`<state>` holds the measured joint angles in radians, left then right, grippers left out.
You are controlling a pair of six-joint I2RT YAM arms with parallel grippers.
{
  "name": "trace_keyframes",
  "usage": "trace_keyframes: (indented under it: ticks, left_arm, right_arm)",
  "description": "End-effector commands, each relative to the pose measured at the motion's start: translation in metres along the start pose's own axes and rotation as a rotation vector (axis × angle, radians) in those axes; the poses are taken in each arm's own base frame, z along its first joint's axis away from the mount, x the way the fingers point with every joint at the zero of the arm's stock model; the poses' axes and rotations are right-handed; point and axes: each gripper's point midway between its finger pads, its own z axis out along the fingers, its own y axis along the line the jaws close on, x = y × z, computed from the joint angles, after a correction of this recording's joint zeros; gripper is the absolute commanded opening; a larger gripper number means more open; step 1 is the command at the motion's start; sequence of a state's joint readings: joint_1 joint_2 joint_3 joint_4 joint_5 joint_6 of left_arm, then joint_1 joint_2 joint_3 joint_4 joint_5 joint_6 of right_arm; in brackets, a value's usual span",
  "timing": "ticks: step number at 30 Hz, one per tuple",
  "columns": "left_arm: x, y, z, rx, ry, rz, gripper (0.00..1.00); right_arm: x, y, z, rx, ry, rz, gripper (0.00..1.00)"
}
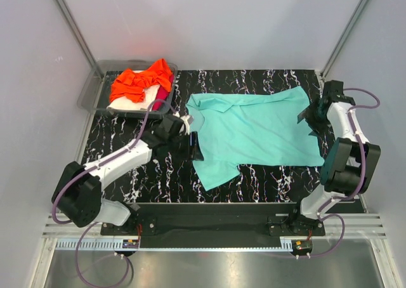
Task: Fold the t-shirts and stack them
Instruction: Flatten the tshirt out
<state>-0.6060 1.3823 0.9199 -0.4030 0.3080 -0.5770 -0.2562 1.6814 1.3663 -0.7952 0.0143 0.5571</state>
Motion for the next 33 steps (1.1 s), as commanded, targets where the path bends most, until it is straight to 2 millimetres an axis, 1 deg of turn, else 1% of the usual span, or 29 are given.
trace_keyframes:
  ticks: [1,2,3,4,5,7,8,10,12,15,17,22,28,32,33]
  left_arm:
    - [0.022,0.002,-0.003,-0.022,0.003,-0.111,0.55]
    - [0.028,0.005,-0.002,-0.033,0.01,-0.12,0.55]
    - [0.034,0.004,-0.001,-0.035,0.017,-0.143,0.54]
    - [0.044,0.008,0.002,-0.046,0.035,-0.154,0.53]
    - [0.049,0.005,0.004,-0.041,0.04,-0.145,0.52]
    - [0.06,0.008,0.007,-0.064,0.053,-0.167,0.5]
    - [0.065,0.002,0.009,-0.053,0.059,-0.173,0.5]
    - [0.074,-0.001,0.016,-0.052,0.084,-0.178,0.5]
    - [0.083,-0.009,0.021,-0.044,0.114,-0.187,0.5]
    - [0.097,-0.014,0.027,-0.047,0.152,-0.231,0.5]
    - [0.103,-0.017,0.03,-0.053,0.158,-0.263,0.5]
    - [0.111,-0.009,0.036,-0.101,0.155,-0.331,0.48]
    - [0.116,0.001,0.051,-0.157,0.167,-0.378,0.46]
    - [0.123,0.012,0.061,-0.215,0.18,-0.425,0.46]
    - [0.128,0.018,0.064,-0.24,0.193,-0.438,0.46]
  right_arm:
    - [0.023,-0.015,-0.014,0.002,0.023,-0.007,0.69]
    - [0.03,-0.016,-0.016,-0.012,0.045,-0.01,0.7]
    - [0.034,-0.018,-0.022,-0.017,0.041,-0.011,0.7]
    - [0.042,-0.024,-0.02,-0.009,0.053,-0.013,0.7]
    - [0.043,-0.024,-0.027,-0.019,0.04,-0.014,0.7]
    - [0.051,-0.03,-0.029,-0.016,0.045,-0.013,0.7]
    - [0.052,-0.03,-0.034,-0.023,0.037,-0.011,0.71]
    - [0.057,-0.032,-0.034,-0.026,0.05,-0.005,0.71]
    - [0.064,-0.037,-0.033,0.003,0.083,0.0,0.72]
    - [0.07,-0.045,-0.032,0.049,0.116,0.004,0.73]
    - [0.071,-0.047,-0.034,0.054,0.117,0.004,0.74]
    - [0.065,-0.05,-0.044,0.055,0.063,-0.008,0.74]
    - [0.07,-0.055,-0.046,0.065,0.071,-0.018,0.75]
    - [0.07,-0.059,-0.046,0.079,0.062,-0.032,0.75]
    - [0.07,-0.06,-0.046,0.08,0.061,-0.037,0.75]
